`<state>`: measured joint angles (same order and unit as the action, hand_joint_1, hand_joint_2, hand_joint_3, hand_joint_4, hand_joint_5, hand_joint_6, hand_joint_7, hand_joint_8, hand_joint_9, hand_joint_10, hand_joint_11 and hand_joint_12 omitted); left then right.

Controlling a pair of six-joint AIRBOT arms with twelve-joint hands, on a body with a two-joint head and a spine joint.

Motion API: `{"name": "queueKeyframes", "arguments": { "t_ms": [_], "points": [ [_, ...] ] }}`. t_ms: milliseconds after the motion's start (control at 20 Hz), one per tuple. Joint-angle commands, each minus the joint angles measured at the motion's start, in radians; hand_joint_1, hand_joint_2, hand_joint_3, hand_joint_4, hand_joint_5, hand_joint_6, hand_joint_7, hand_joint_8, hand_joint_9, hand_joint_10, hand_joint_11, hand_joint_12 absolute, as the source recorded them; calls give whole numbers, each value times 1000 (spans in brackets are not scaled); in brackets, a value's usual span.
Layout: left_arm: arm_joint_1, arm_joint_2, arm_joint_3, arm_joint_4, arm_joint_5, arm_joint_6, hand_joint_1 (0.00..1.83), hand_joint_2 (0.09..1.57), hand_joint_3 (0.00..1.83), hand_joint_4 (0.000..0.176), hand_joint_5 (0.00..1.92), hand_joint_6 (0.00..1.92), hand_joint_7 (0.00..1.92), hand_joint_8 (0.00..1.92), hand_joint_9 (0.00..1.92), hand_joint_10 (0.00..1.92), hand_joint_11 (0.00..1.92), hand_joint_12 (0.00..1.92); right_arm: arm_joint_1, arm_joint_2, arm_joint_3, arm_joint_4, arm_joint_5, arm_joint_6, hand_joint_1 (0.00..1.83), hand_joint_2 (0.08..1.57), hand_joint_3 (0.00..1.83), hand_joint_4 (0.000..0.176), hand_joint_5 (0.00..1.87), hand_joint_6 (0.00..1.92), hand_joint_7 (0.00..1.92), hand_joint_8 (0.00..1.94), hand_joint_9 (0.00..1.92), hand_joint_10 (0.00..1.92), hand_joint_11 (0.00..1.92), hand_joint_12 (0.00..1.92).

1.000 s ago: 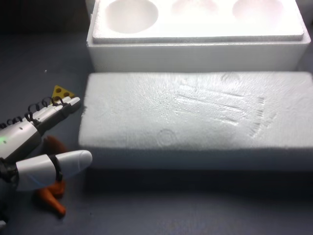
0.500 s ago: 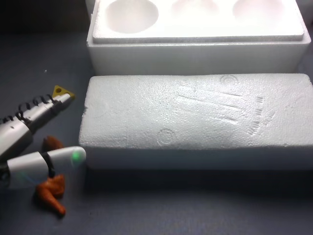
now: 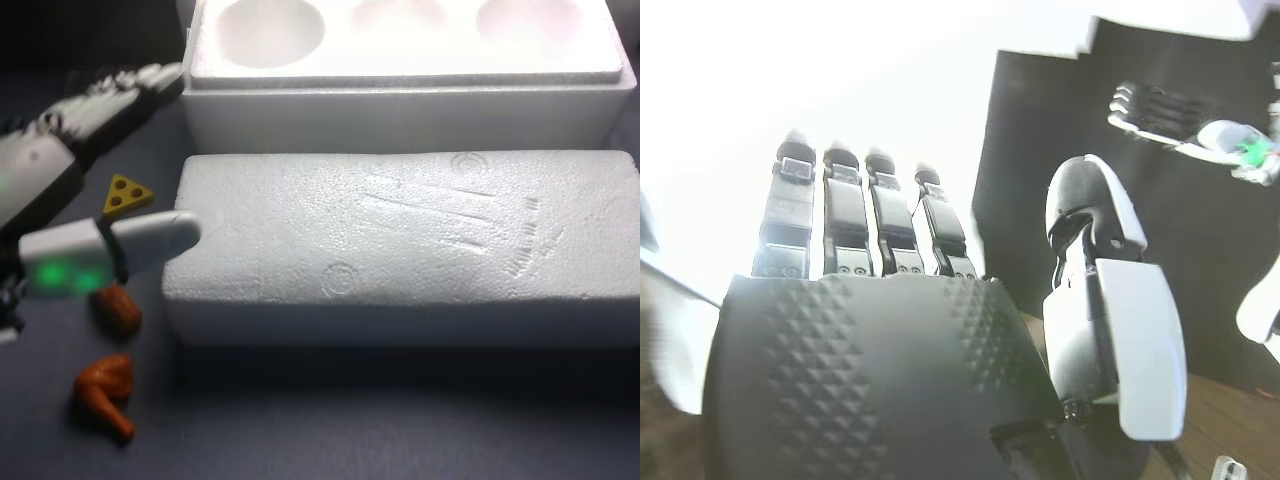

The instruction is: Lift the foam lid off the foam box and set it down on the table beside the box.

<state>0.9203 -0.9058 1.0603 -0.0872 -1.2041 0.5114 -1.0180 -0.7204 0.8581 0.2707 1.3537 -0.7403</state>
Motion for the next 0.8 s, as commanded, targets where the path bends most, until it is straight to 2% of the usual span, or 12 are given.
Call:
{"name": "queueKeyframes", "arguments": {
  "t_ms": [0,50,100,150,200,250,300,350,400,450,600,750],
  "points": [
    [-24,0,7,11,-84,-2,189,1143,7,59,0,0,0,0,0,0,0,0,24,10,9,-3,89,-11,498,1356,0,33,0,0,0,0,14,244,0,1604],
    [-51,-4,16,35,-65,-3,204,1134,2,66,0,0,0,0,0,0,0,0,52,10,13,-22,66,-20,402,1300,0,22,0,0,0,0,2,48,0,1716],
    [-83,-9,27,68,-41,-11,201,1137,3,55,0,0,0,0,0,0,0,0,91,5,20,-49,31,-30,219,1282,0,0,0,0,0,0,0,9,0,1880],
    [-107,-13,34,94,-25,-18,199,1138,3,58,0,0,0,0,0,0,0,0,121,-4,29,-71,7,-31,214,1256,0,0,0,0,0,0,0,1,0,1913],
    [-130,-17,40,118,-9,-22,190,1146,6,40,0,0,0,0,0,0,0,0,149,-12,38,-89,-19,-35,270,1239,0,2,0,0,0,0,0,0,0,1493],
    [-154,-22,48,142,7,-28,191,1144,5,39,0,0,0,0,0,0,0,0,179,-21,47,-109,-44,-39,348,1255,0,21,0,0,0,0,0,0,0,998],
    [-177,-32,58,162,23,-35,201,1141,2,31,0,0,0,0,0,0,0,0,204,-29,55,-127,-68,-42,330,1277,3,24,0,0,0,0,0,0,0,840],
    [-193,-41,68,175,31,-42,194,1142,2,40,0,0,0,0,0,0,0,0,233,-37,65,-147,-95,-45,354,1299,11,6,0,0,0,0,0,0,0,812],
    [-215,-51,76,192,44,-44,198,1126,0,63,0,0,0,0,0,0,0,0,257,-45,72,-164,-117,-48,352,1327,21,0,0,0,0,0,0,0,0,806],
    [-229,-56,81,204,54,-47,190,1117,0,70,0,0,0,0,0,0,0,0,271,-50,76,-176,-129,-49,319,1334,22,0,0,0,0,0,0,0,0,809],
    [-260,-73,95,238,81,-59,161,1115,0,39,0,0,0,0,0,0,0,0,299,-67,87,-195,-156,-51,258,1325,0,0,0,0,0,0,0,0,0,1122],
    [-273,-86,104,251,92,-67,117,1120,0,39,0,0,0,0,0,0,0,0,301,-71,88,-198,-160,-51,237,1326,0,0,0,0,0,0,0,0,0,1156]
  ]
}}
